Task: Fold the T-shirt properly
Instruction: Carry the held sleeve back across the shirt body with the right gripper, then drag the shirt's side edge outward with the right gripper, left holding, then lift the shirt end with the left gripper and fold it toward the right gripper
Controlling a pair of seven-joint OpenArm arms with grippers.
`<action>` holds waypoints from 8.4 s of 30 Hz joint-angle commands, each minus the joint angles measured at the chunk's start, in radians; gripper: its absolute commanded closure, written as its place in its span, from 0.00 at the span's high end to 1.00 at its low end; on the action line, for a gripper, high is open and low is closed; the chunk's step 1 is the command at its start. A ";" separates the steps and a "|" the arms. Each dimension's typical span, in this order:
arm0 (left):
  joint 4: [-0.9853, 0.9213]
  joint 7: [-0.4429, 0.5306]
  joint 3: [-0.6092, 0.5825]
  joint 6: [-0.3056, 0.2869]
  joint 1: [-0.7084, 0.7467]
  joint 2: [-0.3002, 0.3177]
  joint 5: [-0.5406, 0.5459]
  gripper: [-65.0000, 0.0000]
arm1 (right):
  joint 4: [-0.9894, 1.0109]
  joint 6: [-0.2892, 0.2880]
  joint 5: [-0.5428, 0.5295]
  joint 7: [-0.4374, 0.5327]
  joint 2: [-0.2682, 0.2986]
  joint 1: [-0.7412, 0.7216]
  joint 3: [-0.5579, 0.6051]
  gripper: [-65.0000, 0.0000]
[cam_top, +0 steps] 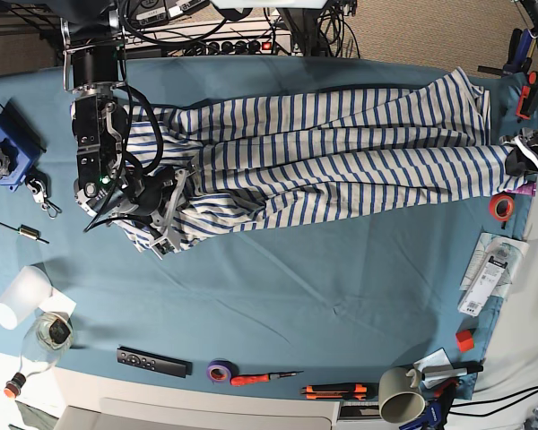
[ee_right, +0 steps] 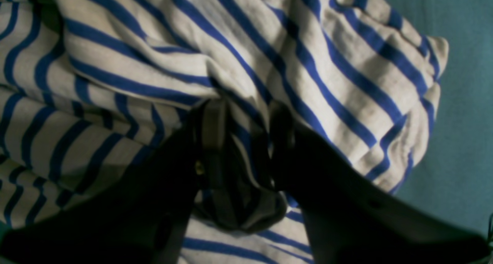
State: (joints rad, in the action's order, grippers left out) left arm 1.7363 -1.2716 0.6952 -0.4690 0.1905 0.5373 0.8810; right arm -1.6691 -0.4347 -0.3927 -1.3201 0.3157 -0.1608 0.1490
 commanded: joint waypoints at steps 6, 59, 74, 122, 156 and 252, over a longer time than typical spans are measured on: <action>0.016 0.016 0.008 -0.004 -0.008 0.022 0.013 0.00 | -0.034 0.027 0.006 0.010 0.011 -0.034 -0.007 0.20; 0.159 -0.029 0.010 -0.003 0.120 0.009 0.009 0.00 | -0.208 0.053 -0.105 0.032 0.016 0.163 -0.559 0.00; 0.227 0.015 0.010 -0.026 0.192 -0.093 0.010 0.00 | -0.232 0.057 -0.180 -0.006 0.016 0.337 -0.805 0.00; -0.026 0.045 0.007 0.005 0.144 -0.125 0.039 0.47 | -0.284 -0.021 -0.332 -0.002 0.017 0.418 -0.851 0.32; 0.039 -0.012 -0.246 0.121 0.139 -0.124 -0.216 0.00 | -0.284 -0.021 -0.332 0.019 0.017 0.412 -0.851 0.32; 0.510 0.238 -0.847 0.246 0.125 -0.394 -0.650 0.00 | -0.279 -0.026 -0.312 0.148 0.009 0.412 -0.851 0.32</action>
State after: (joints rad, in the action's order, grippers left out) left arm 2.2284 -1.0607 -0.1509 -0.2173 0.3187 0.1448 0.2161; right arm -1.9358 -0.4580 -0.6888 -1.1961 0.3096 0.2573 -0.6937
